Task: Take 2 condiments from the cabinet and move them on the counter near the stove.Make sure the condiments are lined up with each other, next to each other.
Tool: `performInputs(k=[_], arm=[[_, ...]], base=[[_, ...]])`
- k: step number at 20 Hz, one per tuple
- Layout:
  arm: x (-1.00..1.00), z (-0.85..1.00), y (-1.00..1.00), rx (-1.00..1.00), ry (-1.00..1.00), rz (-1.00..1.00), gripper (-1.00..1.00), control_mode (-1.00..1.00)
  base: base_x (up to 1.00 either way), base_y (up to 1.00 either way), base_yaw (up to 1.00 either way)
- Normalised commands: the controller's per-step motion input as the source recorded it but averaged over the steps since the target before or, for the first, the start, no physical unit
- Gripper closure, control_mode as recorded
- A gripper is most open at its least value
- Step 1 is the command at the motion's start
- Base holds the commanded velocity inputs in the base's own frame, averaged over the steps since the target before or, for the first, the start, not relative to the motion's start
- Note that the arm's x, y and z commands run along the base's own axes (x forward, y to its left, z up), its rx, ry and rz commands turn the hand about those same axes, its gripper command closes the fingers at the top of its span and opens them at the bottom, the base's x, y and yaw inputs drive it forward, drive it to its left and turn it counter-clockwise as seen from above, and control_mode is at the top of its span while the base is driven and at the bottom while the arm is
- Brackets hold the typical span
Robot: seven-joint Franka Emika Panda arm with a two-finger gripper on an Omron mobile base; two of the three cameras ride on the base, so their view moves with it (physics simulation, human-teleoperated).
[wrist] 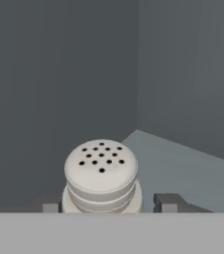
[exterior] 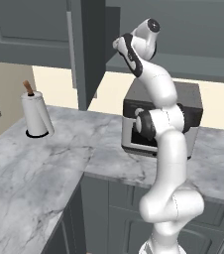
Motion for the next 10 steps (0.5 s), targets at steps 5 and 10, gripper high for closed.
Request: performInputs(k=[5, 10], arm=[[0.0, 0.0, 0.0, 0.0, 0.0, 0.0, 1.0, -1.0], [0.0, -0.01, 0.0, 0.0, 0.0, 0.0, 1.0, -1.0]], base=[[0.0, 0.0, 0.0], [0.0, 0.0, 0.0]])
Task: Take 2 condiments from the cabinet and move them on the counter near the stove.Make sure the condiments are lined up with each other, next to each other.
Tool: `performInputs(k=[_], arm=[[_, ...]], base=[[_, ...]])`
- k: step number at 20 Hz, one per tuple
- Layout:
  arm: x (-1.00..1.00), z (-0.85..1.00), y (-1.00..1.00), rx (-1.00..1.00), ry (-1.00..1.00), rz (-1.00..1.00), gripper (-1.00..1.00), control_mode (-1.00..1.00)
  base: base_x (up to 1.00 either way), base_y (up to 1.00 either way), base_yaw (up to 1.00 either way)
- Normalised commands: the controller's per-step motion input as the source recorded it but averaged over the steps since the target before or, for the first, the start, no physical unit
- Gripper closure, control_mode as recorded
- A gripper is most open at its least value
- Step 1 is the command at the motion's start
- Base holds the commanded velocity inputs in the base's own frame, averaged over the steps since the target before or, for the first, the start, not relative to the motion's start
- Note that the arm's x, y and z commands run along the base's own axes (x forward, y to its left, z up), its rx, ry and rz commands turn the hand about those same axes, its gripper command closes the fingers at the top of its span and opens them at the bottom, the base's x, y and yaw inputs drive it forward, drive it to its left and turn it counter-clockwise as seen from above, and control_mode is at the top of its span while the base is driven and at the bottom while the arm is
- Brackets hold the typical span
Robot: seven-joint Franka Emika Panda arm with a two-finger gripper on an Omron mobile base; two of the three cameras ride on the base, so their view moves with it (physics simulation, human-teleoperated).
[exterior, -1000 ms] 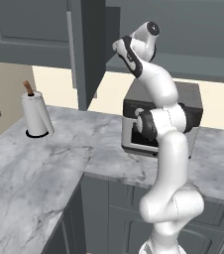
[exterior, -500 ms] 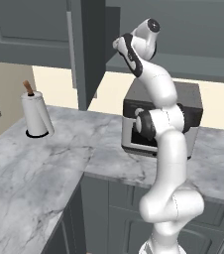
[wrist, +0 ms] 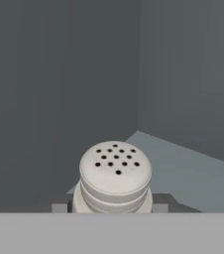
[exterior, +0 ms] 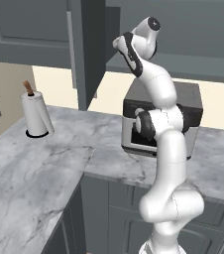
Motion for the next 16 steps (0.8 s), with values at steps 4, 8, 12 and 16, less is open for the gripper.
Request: performInputs(k=[4, 8, 12, 16], arm=[[-0.05, -0.1, 0.0, 0.0, -0.08, 0.0, 1.0, -1.0], [-0.33, -0.02, 0.0, 0.0, -0.16, 0.0, 1.0, -1.0], [-0.51, 0.0, 0.0, 0.0, -0.14, 0.0, 1.0, -1.0], [-0.55, -0.21, 0.0, 0.0, -0.08, 0.0, 1.0, -1.0]], base=[[0.0, 0.0, 0.0], [0.0, 0.0, 0.0], [0.0, 0.0, 0.0], [0.0, 0.0, 0.0]])
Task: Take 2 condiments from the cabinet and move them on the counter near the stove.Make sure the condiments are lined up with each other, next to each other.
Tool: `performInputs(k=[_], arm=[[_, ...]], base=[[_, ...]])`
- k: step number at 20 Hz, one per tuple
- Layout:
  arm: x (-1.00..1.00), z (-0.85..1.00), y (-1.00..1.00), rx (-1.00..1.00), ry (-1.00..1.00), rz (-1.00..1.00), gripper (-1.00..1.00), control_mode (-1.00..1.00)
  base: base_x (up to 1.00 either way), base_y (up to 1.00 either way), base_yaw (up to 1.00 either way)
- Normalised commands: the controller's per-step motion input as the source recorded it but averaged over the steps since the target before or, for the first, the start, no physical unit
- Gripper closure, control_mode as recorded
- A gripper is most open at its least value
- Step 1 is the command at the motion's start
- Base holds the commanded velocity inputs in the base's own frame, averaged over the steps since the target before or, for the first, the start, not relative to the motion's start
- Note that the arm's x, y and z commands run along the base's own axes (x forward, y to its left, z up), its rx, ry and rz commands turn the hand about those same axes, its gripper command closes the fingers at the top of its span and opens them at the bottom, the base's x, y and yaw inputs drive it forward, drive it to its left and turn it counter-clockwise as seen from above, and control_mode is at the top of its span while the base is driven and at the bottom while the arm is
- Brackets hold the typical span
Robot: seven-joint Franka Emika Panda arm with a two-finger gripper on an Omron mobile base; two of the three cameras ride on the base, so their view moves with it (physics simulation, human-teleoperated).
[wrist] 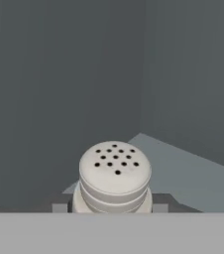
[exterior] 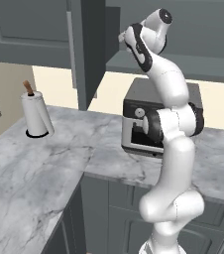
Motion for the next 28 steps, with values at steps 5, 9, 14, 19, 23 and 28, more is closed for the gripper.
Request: performInputs(k=[5, 9, 14, 19, 23, 28], arm=[[-0.61, -0.46, 0.0, 0.0, -0.06, 0.0, 1.0, -1.0], [-0.86, -0.07, 0.0, 0.0, -0.13, 0.0, 1.0, -1.0], [-0.82, 0.08, 0.0, 0.0, -0.08, 0.0, 1.0, -1.0], [-0.69, 0.27, 0.0, 0.0, -0.02, 0.0, 1.0, -1.0], [-0.59, 0.46, 0.0, 0.0, 0.0, 0.0, 1.0, -1.0], [-0.69, 0.3, 0.0, 0.0, 0.0, 0.0, 1.0, -1.0]], base=[[0.0, 0.0, 0.0], [0.0, 0.0, 0.0], [0.0, 0.0, 0.0], [0.0, 0.0, 0.0], [0.0, 0.0, 0.0], [0.0, 0.0, 0.0]])
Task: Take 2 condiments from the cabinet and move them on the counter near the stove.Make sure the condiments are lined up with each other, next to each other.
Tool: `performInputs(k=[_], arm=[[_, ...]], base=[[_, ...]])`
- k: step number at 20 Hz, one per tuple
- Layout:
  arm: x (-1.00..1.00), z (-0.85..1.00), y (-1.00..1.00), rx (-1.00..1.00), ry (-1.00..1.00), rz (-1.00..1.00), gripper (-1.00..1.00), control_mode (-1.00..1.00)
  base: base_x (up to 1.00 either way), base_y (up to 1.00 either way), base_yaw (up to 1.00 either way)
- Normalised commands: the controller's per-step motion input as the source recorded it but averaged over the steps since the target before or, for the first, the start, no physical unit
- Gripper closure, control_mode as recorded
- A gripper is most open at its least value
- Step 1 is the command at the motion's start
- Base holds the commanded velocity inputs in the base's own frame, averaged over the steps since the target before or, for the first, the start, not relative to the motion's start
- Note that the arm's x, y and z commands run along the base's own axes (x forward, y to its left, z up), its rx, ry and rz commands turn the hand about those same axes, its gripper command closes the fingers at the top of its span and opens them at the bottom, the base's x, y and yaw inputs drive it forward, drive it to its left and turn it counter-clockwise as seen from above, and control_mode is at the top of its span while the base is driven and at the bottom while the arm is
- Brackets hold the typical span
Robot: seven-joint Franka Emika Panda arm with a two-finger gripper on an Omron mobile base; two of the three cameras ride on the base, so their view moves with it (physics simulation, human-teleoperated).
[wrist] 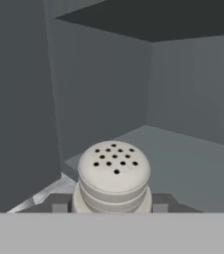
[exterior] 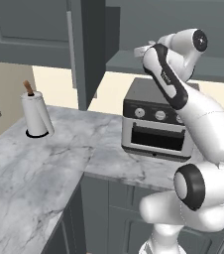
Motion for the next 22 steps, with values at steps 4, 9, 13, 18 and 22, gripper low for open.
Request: performInputs(k=[4, 9, 13, 18, 22], arm=[[-0.9, 0.02, 0.0, -0.02, 0.0, -0.01, 1.0, -1.0], [-0.98, 0.0, 0.0, 0.0, 0.0, -0.04, 1.0, -1.0], [-0.82, 0.0, 0.0, 0.0, 0.0, -0.08, 1.0, -1.0], [-0.72, 0.0, 0.0, 0.0, 0.0, -0.09, 1.0, -1.0], [-0.48, 0.0, 0.0, 0.0, -0.01, -0.05, 1.0, -1.0]], base=[[0.0, 0.0, 0.0], [0.0, 0.0, 0.0], [0.0, 0.0, 0.0], [0.0, 0.0, 0.0], [0.0, 0.0, 0.0]])
